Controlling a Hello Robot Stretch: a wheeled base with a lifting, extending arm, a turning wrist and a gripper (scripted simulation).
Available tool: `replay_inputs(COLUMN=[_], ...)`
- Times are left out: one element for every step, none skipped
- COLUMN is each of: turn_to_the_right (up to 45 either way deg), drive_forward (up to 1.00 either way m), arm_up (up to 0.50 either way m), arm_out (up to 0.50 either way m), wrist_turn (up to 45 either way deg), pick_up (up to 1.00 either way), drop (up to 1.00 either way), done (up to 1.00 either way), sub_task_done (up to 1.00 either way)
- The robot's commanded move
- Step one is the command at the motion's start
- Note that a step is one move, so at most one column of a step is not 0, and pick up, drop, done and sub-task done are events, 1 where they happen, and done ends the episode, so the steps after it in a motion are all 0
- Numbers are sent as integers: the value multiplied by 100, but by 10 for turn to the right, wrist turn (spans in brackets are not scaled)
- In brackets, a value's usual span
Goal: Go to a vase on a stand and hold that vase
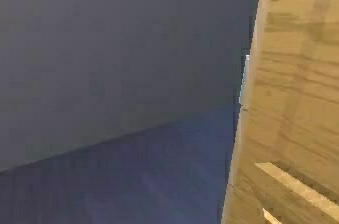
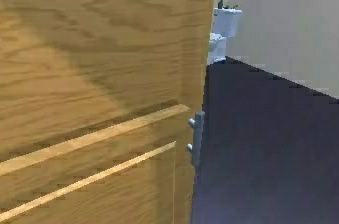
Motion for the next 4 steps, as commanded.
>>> replay_inputs(turn_to_the_right=[-300,0,-420,0], drive_forward=[0,60,0,35], arm_up=[0,0,0,0], arm_out=[0,0,0,0], wrist_turn=[0,0,0,0], pick_up=[0,0,0,0], drop=[0,0,0,0], done=[0,0,0,0], sub_task_done=[0,0,0,0])
